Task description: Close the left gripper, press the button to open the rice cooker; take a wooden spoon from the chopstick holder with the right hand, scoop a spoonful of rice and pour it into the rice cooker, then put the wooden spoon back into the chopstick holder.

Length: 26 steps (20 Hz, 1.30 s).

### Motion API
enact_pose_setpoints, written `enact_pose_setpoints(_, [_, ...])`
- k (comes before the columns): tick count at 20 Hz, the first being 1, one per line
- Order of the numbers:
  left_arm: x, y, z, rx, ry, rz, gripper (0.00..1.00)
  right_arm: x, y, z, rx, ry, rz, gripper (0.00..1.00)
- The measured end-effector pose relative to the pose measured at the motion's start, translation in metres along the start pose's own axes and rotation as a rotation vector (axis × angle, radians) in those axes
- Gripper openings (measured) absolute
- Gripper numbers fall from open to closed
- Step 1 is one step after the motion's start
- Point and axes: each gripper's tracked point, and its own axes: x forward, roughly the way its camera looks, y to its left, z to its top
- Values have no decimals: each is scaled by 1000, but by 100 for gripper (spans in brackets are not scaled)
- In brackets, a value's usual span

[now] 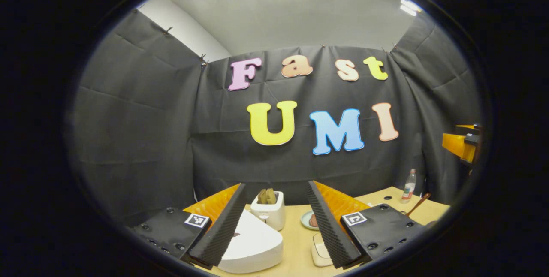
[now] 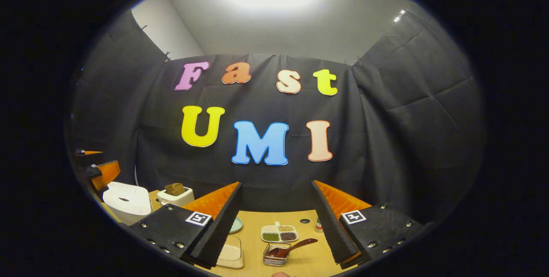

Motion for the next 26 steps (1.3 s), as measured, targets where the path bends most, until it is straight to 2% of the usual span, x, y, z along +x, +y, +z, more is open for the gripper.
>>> enact_pose_setpoints(1, [2,3,2,0,-7,4,96,0,0,0,-1,2,0,95])
enact_pose_setpoints(6, [27,34,-10,1,-1,72,37,-4,-7,-3,-11,10,-20,95])
enact_pose_setpoints(7, [32,42,-18,1,11,91,37,-4,-9,-3,-14,10,-28,95])
enact_pose_setpoints(8, [36,56,-27,3,28,131,22,-4,-10,-3,-15,11,-35,95])
enact_pose_setpoints(10, [46,71,-50,-3,75,164,12,-5,-13,-4,-18,17,-45,94])
enact_pose_setpoints(11, [56,75,-61,-8,100,172,9,-5,-13,-5,-20,20,-48,94])
enact_pose_setpoints(15, [71,95,-111,-5,191,200,11,-7,-14,-9,-34,37,-56,94])
enact_pose_setpoints(19, [78,104,-158,8,281,208,9,-10,-14,-11,-47,47,-59,95])
enact_pose_setpoints(23, [78,112,-191,-9,347,225,8,-10,-15,-16,-59,68,-59,95])
enact_pose_setpoints(24, [78,114,-196,-10,359,231,11,-11,-15,-15,-61,69,-59,95])
enact_pose_setpoints(26, [77,116,-207,-9,383,242,9,-11,-14,-14,-68,68,-58,95])
